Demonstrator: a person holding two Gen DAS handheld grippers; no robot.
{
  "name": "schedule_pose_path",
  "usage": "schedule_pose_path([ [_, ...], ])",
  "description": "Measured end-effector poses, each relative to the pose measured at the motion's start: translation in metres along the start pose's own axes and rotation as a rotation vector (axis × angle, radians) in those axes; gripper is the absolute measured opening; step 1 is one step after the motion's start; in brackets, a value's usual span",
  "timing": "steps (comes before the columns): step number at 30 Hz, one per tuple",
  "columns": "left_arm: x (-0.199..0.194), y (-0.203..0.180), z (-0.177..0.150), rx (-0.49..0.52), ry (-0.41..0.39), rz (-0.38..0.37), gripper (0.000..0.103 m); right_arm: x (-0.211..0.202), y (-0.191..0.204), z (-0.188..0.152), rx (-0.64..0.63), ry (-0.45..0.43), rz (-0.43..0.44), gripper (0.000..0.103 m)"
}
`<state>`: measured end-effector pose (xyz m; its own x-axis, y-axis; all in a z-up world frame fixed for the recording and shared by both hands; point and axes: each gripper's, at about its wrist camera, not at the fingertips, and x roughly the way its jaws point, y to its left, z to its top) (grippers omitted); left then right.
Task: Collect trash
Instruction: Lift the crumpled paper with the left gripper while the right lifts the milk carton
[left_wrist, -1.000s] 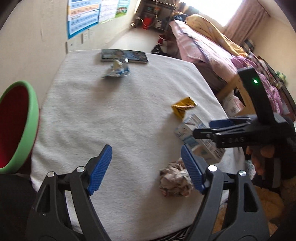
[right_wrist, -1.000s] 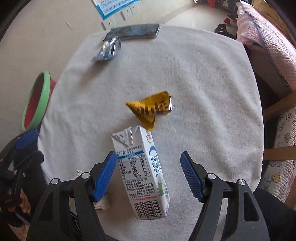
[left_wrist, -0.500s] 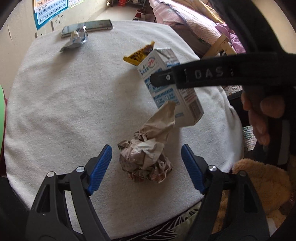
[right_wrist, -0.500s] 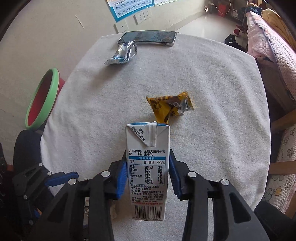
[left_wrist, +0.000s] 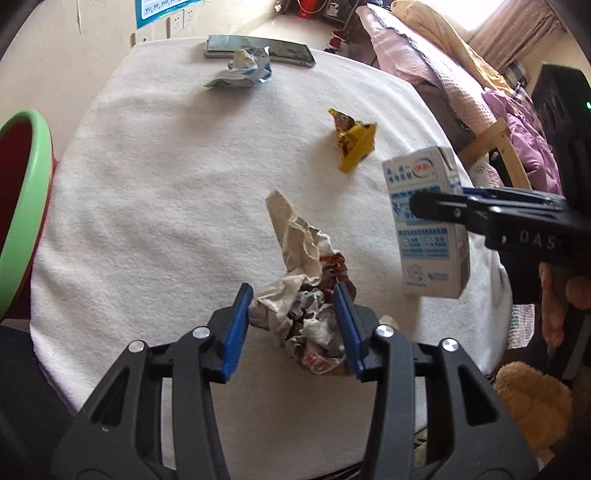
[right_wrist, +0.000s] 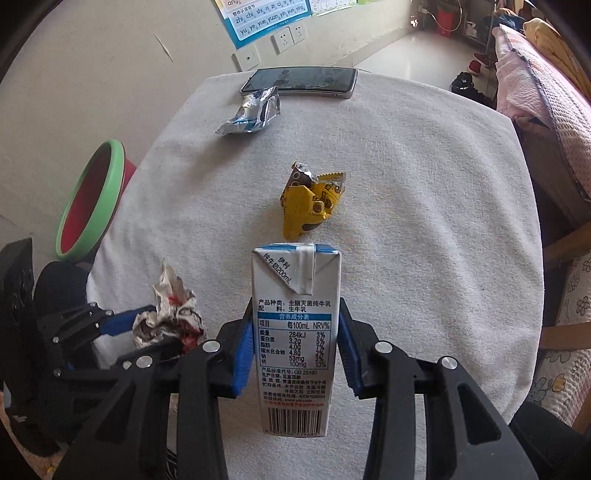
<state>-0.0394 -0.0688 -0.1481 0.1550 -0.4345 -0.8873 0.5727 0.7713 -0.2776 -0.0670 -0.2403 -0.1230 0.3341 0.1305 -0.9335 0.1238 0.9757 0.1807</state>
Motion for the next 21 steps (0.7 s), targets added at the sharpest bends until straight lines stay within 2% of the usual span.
schedule_pose_path([
  [7,-0.003,0.019,0.015,-0.032,-0.035,0.053,0.043,0.003,0.002,0.000,-0.001,0.000,0.005,0.040],
  [11,-0.010,0.025,0.019,-0.066,-0.048,0.015,0.043,0.003,0.000,0.001,0.017,-0.005,0.009,0.041],
  [12,-0.012,0.022,0.017,-0.064,-0.052,-0.001,0.044,0.003,-0.001,0.002,0.021,-0.009,0.011,0.041],
  [15,-0.010,0.011,0.014,-0.042,-0.053,-0.044,0.063,0.003,-0.001,0.002,0.022,-0.006,0.017,0.042],
  [17,-0.006,0.004,0.012,-0.031,-0.040,-0.081,0.065,0.006,0.000,0.001,0.014,0.005,0.013,0.042],
  [21,0.007,-0.009,0.011,-0.012,-0.015,-0.071,0.065,0.006,0.000,0.001,0.019,0.005,0.006,0.044],
])
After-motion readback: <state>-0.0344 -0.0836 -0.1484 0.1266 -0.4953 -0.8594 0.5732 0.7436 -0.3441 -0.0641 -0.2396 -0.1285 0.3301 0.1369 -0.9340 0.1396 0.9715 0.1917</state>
